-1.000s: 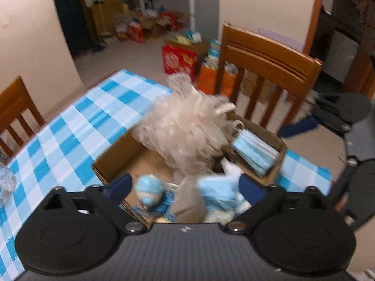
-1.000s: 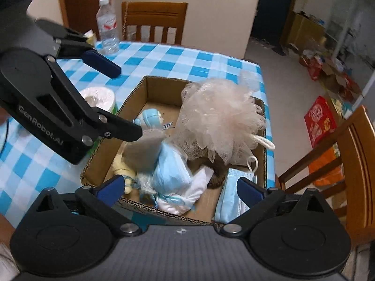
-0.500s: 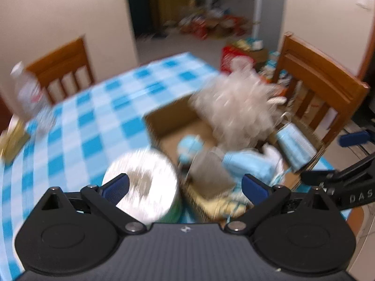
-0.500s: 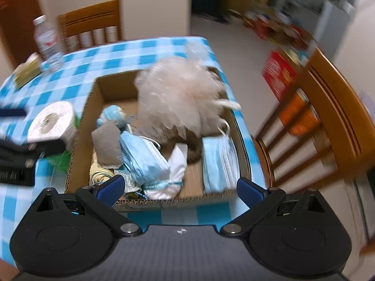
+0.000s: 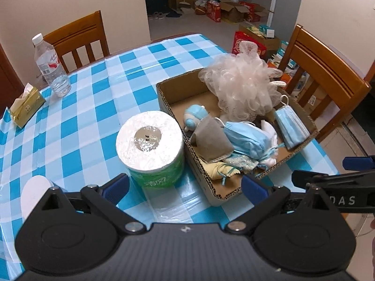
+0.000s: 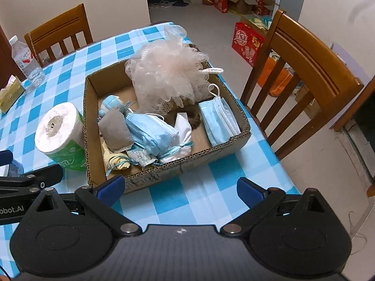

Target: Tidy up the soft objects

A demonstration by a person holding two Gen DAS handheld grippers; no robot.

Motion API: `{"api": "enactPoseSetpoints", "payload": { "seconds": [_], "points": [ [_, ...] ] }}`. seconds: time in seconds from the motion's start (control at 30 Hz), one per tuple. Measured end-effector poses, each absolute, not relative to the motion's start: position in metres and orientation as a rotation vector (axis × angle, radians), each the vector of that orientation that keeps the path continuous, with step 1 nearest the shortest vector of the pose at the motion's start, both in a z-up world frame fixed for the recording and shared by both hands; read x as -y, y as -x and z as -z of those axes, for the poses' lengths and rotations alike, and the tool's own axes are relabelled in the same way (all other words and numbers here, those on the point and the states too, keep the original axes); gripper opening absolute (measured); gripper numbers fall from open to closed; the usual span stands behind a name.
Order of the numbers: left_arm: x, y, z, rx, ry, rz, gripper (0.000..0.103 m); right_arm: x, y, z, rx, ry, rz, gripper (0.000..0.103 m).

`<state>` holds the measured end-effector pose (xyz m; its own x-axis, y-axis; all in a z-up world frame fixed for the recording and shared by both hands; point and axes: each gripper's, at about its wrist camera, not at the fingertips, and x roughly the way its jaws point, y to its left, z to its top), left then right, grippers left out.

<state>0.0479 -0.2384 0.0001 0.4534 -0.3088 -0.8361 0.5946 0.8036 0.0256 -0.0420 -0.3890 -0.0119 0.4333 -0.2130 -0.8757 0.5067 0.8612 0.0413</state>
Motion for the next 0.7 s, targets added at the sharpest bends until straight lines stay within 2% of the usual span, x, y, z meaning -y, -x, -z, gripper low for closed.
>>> {"api": "enactPoseSetpoints", "payload": {
  "seconds": [0.7],
  "points": [
    [0.23, -0.039, -0.015, -0.936, -0.35, 0.566, 0.101, 0.381, 0.048, 0.002, -1.012, -0.32, 0.467, 0.103]
  ]
}}
